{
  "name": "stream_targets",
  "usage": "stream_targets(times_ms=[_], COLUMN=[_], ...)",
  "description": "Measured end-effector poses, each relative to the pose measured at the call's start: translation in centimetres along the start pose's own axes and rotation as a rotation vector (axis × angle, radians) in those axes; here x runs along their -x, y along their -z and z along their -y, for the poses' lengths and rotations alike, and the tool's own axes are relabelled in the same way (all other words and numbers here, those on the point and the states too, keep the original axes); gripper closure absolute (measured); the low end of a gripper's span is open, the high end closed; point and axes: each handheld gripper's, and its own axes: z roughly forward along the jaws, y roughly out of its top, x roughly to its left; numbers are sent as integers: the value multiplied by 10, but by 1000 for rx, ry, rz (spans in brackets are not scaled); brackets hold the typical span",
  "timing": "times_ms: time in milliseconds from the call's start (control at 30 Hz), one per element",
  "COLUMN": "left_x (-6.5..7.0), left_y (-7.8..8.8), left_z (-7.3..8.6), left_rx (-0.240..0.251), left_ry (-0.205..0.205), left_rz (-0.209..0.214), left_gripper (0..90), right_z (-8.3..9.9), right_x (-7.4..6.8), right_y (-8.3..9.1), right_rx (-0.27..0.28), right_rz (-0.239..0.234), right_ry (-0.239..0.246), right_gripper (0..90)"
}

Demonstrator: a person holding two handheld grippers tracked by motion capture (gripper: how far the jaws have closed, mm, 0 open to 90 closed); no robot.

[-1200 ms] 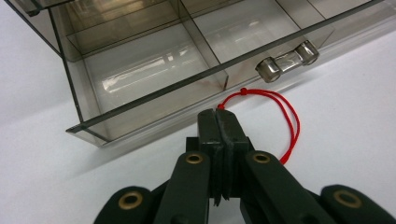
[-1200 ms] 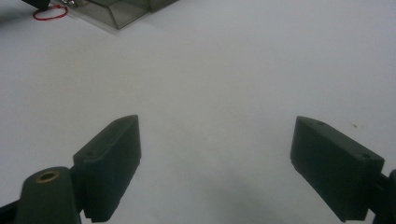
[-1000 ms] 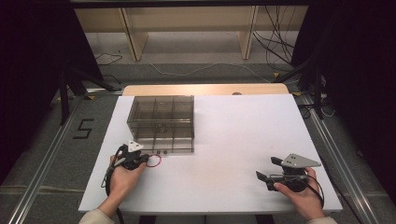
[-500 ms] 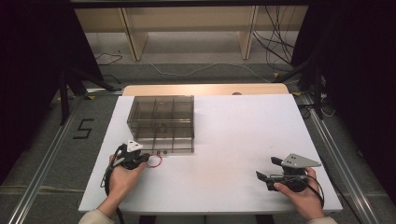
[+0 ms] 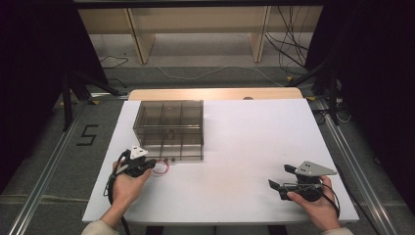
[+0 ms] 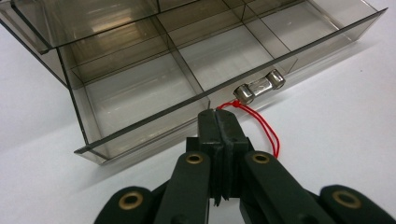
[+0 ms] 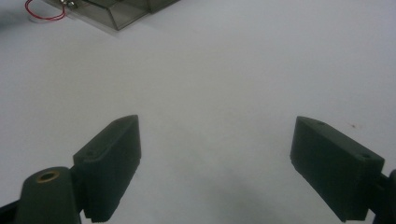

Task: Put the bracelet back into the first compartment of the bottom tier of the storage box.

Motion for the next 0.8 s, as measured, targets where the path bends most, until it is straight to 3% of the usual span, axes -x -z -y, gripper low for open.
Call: stream_targets(times_ms=[800], left_x=[-2], left_y=[10], left_z=[-6], left_rx=[45], left_ry=[11], left_rz=[-1], left_gripper=[897], right_z=[0], right_x=[1], right_y=[0], right_rx=[5], right_rz=[4], right_ry=[-4], right_gripper=[166])
